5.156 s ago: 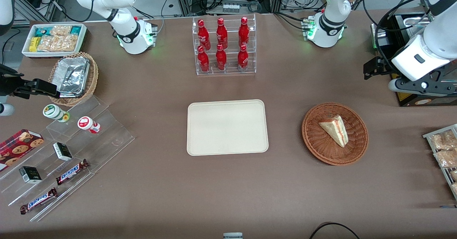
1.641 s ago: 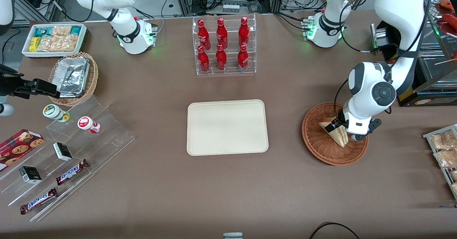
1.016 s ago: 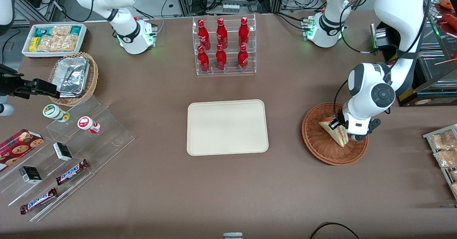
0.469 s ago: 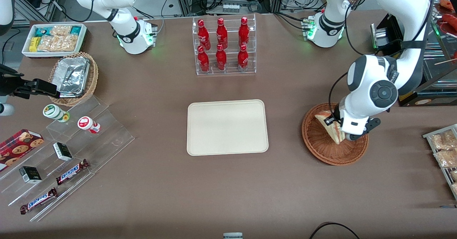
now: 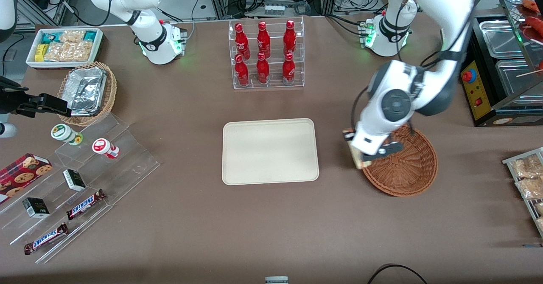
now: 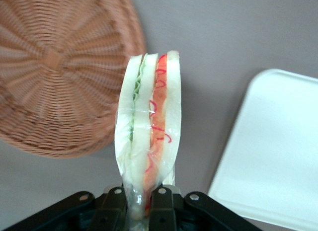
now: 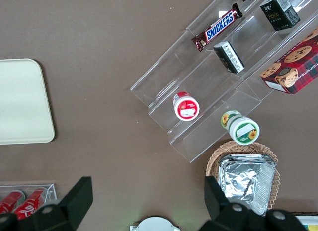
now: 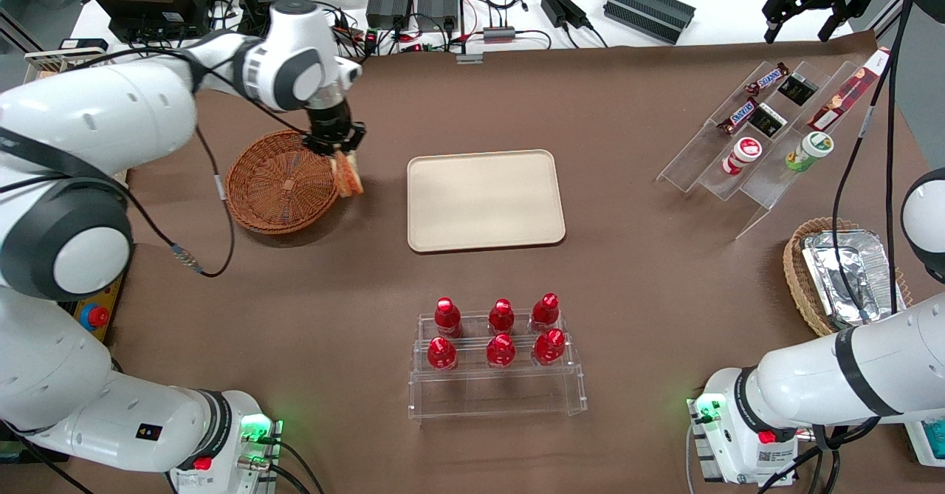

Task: Place sandwich from basket to tray
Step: 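Lift the sandwich and carry it over the cream tray, then lower the sandwich onto the tray and open the left gripper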

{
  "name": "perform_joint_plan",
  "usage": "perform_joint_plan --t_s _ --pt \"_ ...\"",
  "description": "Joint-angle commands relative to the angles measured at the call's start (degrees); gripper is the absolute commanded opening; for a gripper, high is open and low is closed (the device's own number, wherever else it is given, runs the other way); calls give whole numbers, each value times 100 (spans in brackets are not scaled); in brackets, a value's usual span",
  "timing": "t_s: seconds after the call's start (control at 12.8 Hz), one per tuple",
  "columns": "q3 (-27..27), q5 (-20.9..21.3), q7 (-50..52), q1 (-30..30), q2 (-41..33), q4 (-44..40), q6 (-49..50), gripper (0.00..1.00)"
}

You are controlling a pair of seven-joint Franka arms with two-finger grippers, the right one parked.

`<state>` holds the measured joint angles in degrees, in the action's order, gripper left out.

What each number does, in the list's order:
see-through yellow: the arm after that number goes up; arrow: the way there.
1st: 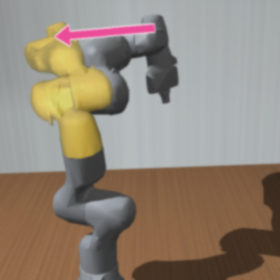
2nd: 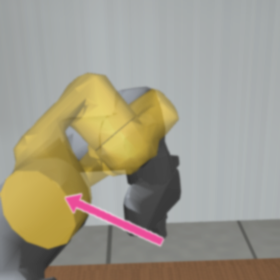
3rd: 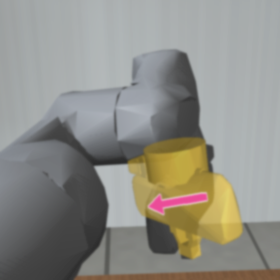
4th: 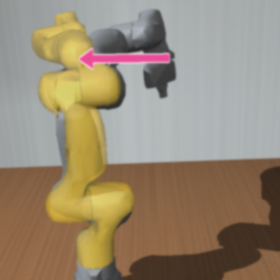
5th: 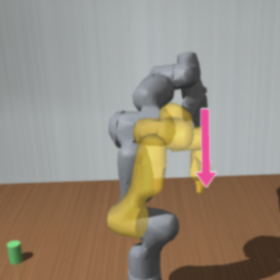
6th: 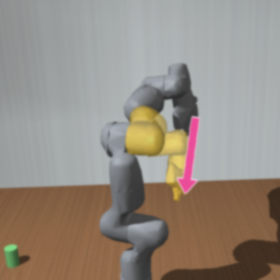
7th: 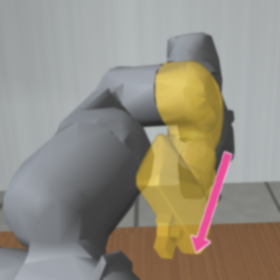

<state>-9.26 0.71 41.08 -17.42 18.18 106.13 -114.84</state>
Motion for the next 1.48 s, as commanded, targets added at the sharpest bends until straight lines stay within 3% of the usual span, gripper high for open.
perform_joint_plan --t_s 0.0,0.31,0.7,1.41 --pt "64 -1 286 -568 684 -925 164 0" --pt "64 -1 725 -1429 1642 -1988 146 0" --pt "73 8 1218 -2028 2610 -3185 155 0" --pt "91 61 1578 -2328 3156 -3635 120 0"
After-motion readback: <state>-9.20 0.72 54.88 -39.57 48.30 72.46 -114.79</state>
